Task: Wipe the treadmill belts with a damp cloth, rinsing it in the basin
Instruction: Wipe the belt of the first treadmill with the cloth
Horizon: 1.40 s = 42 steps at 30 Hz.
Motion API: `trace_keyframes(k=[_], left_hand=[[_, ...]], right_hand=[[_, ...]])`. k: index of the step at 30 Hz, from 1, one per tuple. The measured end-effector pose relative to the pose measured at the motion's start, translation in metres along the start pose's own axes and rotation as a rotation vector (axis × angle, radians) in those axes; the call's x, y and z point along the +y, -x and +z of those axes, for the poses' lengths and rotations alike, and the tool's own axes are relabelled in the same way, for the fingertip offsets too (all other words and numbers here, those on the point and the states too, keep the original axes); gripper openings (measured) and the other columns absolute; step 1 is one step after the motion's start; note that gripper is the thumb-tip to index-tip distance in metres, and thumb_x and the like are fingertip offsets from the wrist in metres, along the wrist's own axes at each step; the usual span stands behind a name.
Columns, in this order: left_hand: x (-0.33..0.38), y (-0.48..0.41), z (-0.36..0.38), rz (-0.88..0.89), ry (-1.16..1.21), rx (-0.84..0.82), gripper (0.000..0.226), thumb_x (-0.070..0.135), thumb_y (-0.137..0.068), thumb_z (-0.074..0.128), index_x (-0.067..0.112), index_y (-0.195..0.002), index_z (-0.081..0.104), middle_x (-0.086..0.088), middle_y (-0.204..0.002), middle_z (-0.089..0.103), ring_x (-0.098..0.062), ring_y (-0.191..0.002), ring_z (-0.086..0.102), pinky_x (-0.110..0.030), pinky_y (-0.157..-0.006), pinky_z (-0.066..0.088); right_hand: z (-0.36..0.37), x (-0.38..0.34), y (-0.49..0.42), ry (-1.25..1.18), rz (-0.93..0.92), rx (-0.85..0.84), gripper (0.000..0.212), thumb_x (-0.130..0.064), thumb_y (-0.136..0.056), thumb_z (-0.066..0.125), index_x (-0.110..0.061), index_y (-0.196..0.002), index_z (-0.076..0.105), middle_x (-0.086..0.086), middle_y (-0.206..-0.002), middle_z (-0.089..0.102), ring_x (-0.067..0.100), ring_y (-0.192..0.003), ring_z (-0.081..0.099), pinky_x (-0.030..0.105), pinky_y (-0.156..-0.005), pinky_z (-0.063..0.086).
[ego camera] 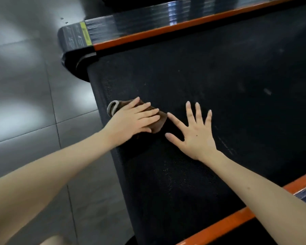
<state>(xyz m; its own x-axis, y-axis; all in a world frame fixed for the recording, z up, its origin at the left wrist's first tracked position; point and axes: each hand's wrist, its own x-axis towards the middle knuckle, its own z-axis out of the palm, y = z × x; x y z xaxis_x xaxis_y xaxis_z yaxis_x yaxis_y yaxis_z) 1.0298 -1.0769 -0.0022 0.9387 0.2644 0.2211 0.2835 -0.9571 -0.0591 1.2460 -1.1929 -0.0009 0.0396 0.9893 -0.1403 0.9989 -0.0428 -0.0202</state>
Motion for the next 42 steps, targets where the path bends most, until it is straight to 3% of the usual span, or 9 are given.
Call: trace_keyframes(k=[4, 6, 12, 19, 25, 31, 34, 38, 42], left_hand=[[-0.078, -0.003, 0.002, -0.414, -0.089, -0.074, 0.048, 0.048, -0.091, 0.039, 0.023, -0.128, 0.057, -0.003, -0.130, 0.061, -0.039, -0.120, 0.055, -0.075, -0.095, 0.029], [-0.109, -0.009, -0.001, -0.645, 0.073, -0.059, 0.043, 0.039, -0.092, 0.052, 0.020, -0.130, 0.058, -0.006, -0.136, 0.055, -0.044, -0.128, 0.044, -0.071, -0.100, 0.028], [-0.118, -0.023, 0.004, -0.878, 0.189, 0.107, 0.040, 0.033, -0.093, 0.056, 0.023, -0.132, 0.056, 0.000, -0.142, 0.049, -0.031, -0.134, 0.041, -0.044, -0.109, 0.034], [-0.004, -0.025, -0.003, -0.705, 0.228, 0.067, 0.041, 0.037, -0.092, 0.045, 0.013, -0.116, 0.067, -0.009, -0.123, 0.064, -0.033, -0.118, 0.057, -0.044, -0.109, 0.034], [0.132, 0.012, -0.018, -0.484, 0.437, 0.045, 0.046, 0.043, -0.098, 0.036, 0.015, -0.109, 0.071, -0.002, -0.119, 0.067, -0.026, -0.115, 0.060, -0.038, -0.106, 0.032], [0.170, 0.041, -0.062, -0.520, 0.802, -0.218, 0.041, 0.043, -0.093, 0.046, 0.021, -0.120, 0.066, 0.002, -0.126, 0.063, -0.017, -0.126, 0.050, -0.034, -0.115, 0.025], [0.170, 0.046, -0.110, -0.892, 1.012, -0.339, 0.035, 0.041, -0.096, 0.047, 0.028, -0.126, 0.061, 0.009, -0.126, 0.062, -0.011, -0.120, 0.054, -0.024, -0.103, 0.036], [0.170, 0.068, -0.183, -1.716, 1.808, 0.258, 0.023, 0.037, -0.095, 0.050, 0.025, -0.103, 0.068, 0.004, -0.103, 0.072, -0.013, -0.093, 0.069, -0.021, -0.075, 0.052], [0.169, 0.094, -0.246, -1.838, 2.015, 0.452, 0.038, 0.044, -0.094, 0.049, 0.016, -0.112, 0.066, -0.005, -0.108, 0.071, -0.021, -0.100, 0.068, -0.037, -0.089, 0.053]], right_hand=[[0.001, 0.002, 0.000, -0.029, -0.010, 0.037, 0.067, -0.078, -0.084, 0.003, -0.050, -0.145, 0.008, 0.016, -0.157, -0.004, 0.038, -0.143, -0.012, 0.065, -0.111, -0.004], [0.004, 0.001, 0.000, -0.037, -0.014, 0.069, 0.066, -0.077, -0.086, 0.006, -0.048, -0.145, 0.014, 0.017, -0.157, 0.001, 0.038, -0.144, -0.007, 0.065, -0.111, -0.001], [0.008, 0.002, 0.000, -0.040, -0.025, 0.111, 0.066, -0.076, -0.088, 0.009, -0.046, -0.145, 0.021, 0.020, -0.155, 0.012, 0.041, -0.143, 0.003, 0.068, -0.109, 0.008], [0.004, 0.004, 0.001, -0.091, -0.023, 0.074, 0.067, -0.075, -0.086, 0.009, -0.045, -0.145, 0.015, 0.017, -0.156, 0.006, 0.039, -0.144, -0.003, 0.063, -0.111, -0.003], [-0.001, 0.013, 0.000, -0.372, 0.045, 0.126, 0.060, -0.051, -0.092, 0.019, -0.029, -0.147, 0.028, 0.008, -0.154, 0.026, 0.026, -0.145, 0.011, 0.051, -0.116, 0.000], [-0.046, 0.022, 0.032, -0.554, 0.089, -0.192, 0.046, -0.036, -0.101, 0.033, -0.029, -0.146, 0.029, 0.000, -0.155, 0.023, 0.014, -0.145, 0.011, 0.041, -0.119, 0.000], [-0.084, 0.009, 0.065, -0.679, 0.181, -0.292, 0.042, -0.038, -0.099, 0.039, -0.029, -0.140, 0.041, -0.001, -0.144, 0.044, 0.016, -0.137, 0.034, 0.038, -0.119, 0.013], [-0.142, -0.038, 0.104, -0.905, 0.201, -0.333, 0.035, -0.034, -0.095, 0.049, -0.028, -0.129, 0.055, -0.004, -0.118, 0.064, 0.010, -0.110, 0.060, 0.038, -0.102, 0.044], [-0.199, -0.102, 0.129, -0.965, 0.125, -0.391, 0.036, -0.035, -0.093, 0.054, -0.032, -0.129, 0.053, -0.013, -0.109, 0.065, 0.003, -0.105, 0.060, 0.032, -0.100, 0.046]])
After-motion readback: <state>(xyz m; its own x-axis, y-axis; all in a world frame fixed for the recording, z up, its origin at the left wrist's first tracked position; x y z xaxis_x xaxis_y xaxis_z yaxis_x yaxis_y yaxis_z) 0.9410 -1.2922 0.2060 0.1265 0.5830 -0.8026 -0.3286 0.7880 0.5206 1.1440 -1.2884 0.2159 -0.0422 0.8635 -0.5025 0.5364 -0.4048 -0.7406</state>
